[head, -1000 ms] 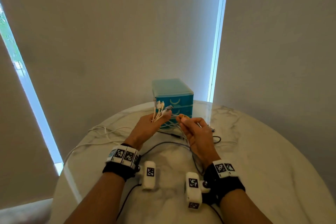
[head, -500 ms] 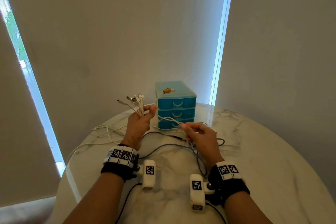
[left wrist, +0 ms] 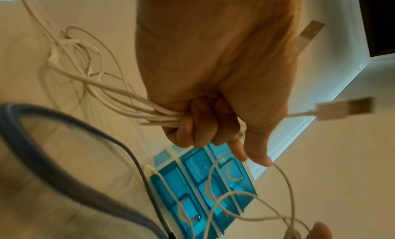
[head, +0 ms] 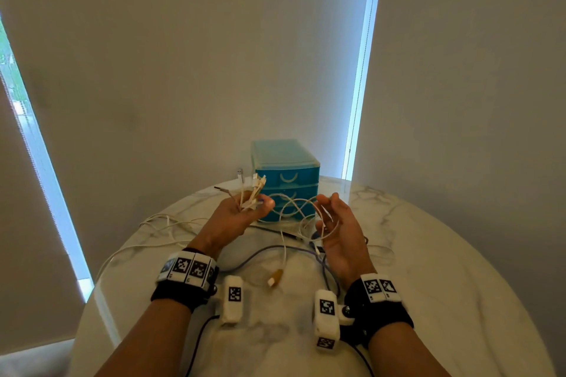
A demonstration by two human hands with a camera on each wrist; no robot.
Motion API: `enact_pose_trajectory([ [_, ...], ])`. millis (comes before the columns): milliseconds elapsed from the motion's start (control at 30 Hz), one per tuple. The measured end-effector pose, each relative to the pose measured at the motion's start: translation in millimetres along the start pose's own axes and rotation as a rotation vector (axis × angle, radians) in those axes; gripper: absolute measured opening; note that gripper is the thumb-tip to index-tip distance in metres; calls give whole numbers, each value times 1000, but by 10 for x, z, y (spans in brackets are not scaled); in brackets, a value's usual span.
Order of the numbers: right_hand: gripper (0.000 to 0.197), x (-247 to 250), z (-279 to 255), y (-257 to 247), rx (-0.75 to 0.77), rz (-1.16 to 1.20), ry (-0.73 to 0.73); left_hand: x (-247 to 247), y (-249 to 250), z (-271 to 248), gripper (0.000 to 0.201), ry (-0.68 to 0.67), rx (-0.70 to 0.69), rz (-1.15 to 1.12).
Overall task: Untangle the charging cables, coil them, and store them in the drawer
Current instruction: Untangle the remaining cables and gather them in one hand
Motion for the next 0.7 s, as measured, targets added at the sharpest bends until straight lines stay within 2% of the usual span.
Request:
enact_pose_trajectory([
  [67, 20, -38, -37, -19, -44, 83, -85, -20, -12, 32, 32, 53, -17, -21],
  [133, 25, -76, -56, -20, -87, 133, -136, -44, 3, 26, 42, 61, 9, -32],
  [200, 37, -111, -46, 29, -123, 1, -126, -47, -10, 30, 63, 53, 48, -43],
  [267, 37, -145, -39, 88, -120, -260, -112, -36, -14, 44, 68, 81, 48, -77],
  [400, 48, -165, -80, 139, -44, -731, -231, 7, -25, 70, 41, 183, 12, -154],
  [467, 44, -171, -96, 150, -3, -813, -270, 23, -63, 97, 31, 211, -4, -206],
  [533, 36, -154, -41, 126, 92, -723, -183, 56, -109, 131, 26, 232, 18, -240],
  [633, 12, 73, 99, -52, 195, -191, 102, 110, -170, 177, 24, 261, 75, -252],
  [700, 7, 263, 125, -198, 200, 130, 103, 156, -224, 205, 25, 270, 103, -253],
])
Point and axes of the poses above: each hand's wrist, its own z-axis towards the middle knuckle, its own x-axis out of the back of the hand, y = z × x, the point moved 3 cm from there along z, towards the middle knuckle, and after that the axes turned 12 degrees about -z, right-handed, at the moved point
